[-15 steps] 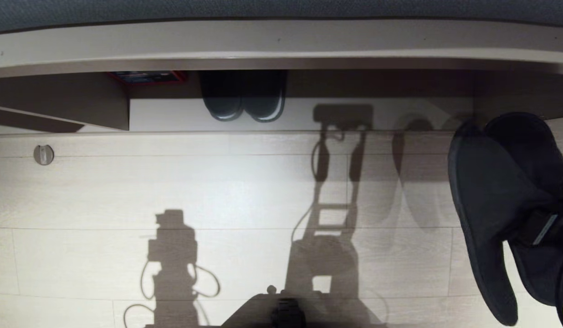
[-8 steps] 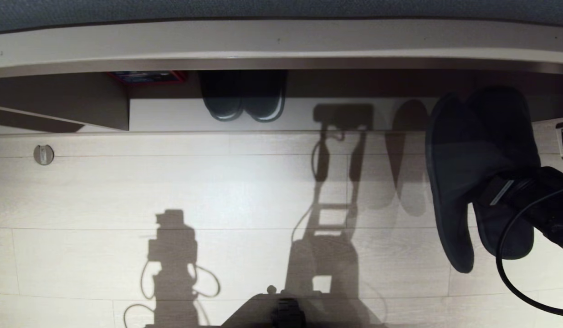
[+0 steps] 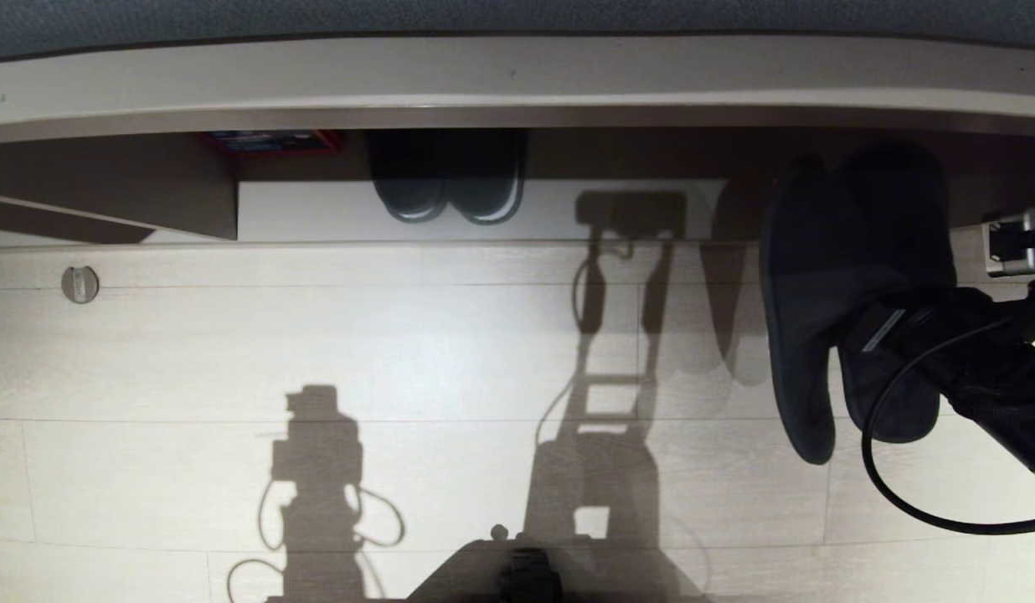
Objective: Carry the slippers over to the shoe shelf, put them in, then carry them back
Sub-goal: Place the slippers into the shoe cabinet
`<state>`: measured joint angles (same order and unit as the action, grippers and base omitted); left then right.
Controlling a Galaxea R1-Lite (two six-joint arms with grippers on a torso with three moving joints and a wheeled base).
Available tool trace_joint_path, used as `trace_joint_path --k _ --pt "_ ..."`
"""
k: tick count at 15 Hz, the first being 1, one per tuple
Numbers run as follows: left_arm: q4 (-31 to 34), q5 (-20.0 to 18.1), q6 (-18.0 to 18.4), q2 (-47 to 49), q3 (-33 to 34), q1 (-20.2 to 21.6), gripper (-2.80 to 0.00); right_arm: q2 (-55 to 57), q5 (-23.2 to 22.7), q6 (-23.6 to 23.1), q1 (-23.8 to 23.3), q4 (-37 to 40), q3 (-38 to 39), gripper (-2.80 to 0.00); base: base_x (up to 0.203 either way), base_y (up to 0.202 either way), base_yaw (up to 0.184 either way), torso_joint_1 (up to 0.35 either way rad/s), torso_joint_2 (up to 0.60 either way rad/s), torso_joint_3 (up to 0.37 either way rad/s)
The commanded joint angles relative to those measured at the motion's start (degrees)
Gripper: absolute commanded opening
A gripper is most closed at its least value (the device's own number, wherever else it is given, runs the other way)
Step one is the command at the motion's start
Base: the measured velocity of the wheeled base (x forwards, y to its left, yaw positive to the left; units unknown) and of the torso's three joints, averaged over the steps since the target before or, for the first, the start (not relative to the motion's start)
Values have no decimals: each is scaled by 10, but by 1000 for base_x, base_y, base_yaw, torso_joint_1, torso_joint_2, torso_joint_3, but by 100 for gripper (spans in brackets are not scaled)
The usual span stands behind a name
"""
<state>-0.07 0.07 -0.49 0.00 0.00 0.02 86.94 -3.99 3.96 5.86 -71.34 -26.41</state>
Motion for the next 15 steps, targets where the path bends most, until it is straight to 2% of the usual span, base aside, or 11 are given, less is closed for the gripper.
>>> trace_joint_path --k 1,6,15 --pt "0 0 0 0 0 0 -280 28 -1 -2 -1 -17 -10 -280 0 0 0 0 0 0" --pt "0 0 0 -1 1 1 -280 86 -3 -3 -4 -35 -91 -280 0 0 0 0 0 0" --pt "0 0 0 -1 1 1 -280 198 -22 -3 -5 -27 -299 -280 0 0 0 0 0 0"
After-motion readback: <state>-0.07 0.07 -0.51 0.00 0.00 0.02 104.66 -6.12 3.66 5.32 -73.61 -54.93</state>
